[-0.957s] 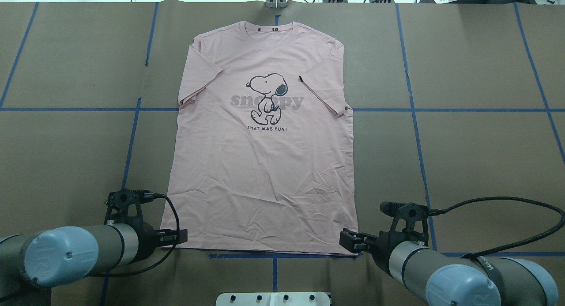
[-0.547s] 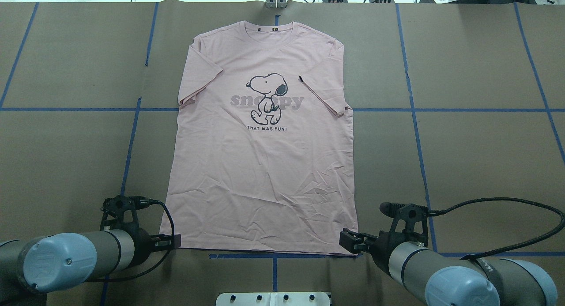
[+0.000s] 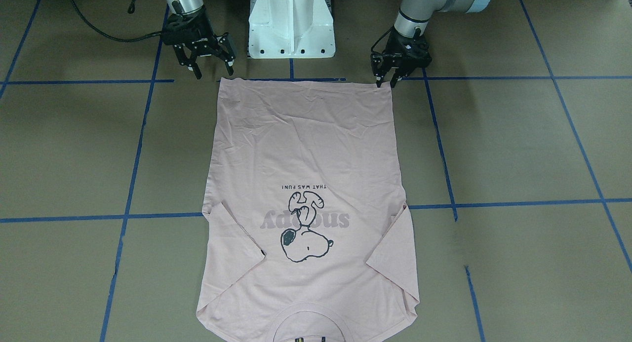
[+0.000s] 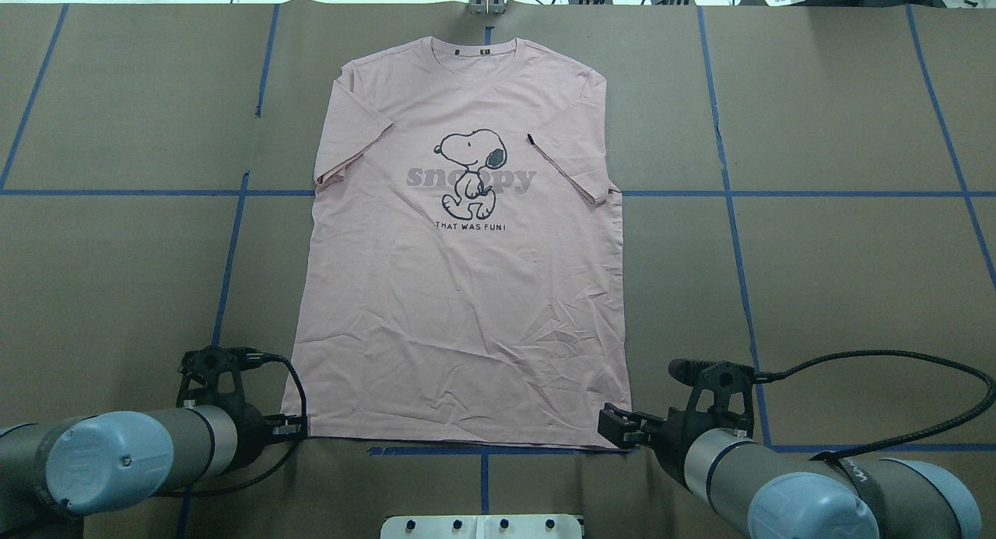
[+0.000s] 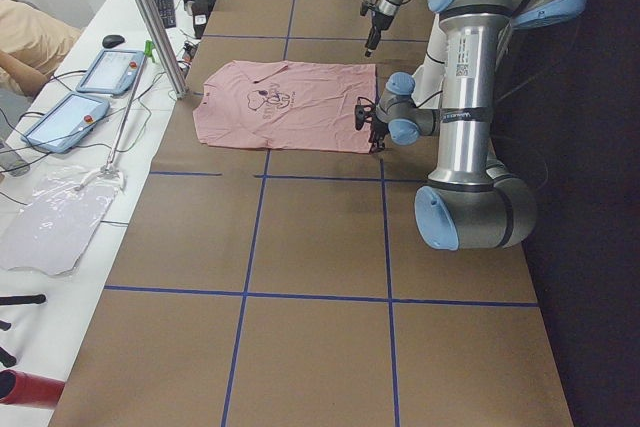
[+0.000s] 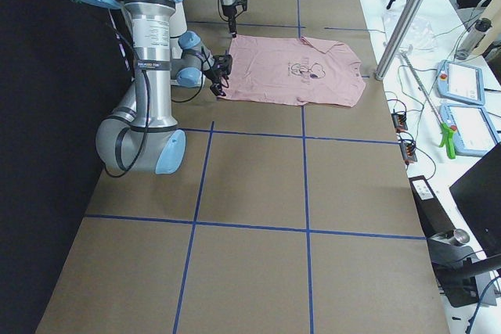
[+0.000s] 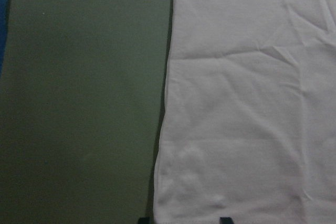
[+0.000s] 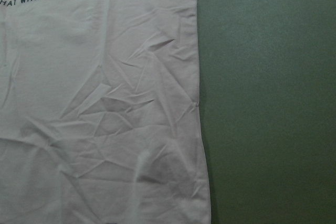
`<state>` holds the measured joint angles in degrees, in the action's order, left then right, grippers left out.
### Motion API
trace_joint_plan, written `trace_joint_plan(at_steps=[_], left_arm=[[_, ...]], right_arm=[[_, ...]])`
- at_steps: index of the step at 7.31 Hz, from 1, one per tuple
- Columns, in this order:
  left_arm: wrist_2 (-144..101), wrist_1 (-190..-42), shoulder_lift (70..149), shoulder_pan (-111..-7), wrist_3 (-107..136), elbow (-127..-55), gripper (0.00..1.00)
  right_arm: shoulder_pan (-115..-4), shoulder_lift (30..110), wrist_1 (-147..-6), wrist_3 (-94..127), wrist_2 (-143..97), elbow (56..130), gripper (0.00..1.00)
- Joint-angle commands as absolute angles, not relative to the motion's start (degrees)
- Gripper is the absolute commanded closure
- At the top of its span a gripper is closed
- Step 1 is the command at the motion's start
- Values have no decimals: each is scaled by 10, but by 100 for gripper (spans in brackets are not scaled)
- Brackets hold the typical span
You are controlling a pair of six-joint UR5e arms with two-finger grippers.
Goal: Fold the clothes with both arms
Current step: 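Grasp the hem corners with both grippers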
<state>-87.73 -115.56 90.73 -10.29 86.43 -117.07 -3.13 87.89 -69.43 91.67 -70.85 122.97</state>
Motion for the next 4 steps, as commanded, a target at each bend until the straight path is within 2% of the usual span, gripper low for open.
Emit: trace_joint_plan(at_steps=[1,3,4], left_arm=[[-878,-1155,907,-103,863,-1170,55],[-878,-1155,907,-102,862,-1167,56],[-879,-1155,907,-100,862,-1165,62]], right_arm=[[-31,879,-694,917,-707,1230,5],[-30,879,-694,917,-707,1229,5],[-29,879,-694,917,-707,1229,5]])
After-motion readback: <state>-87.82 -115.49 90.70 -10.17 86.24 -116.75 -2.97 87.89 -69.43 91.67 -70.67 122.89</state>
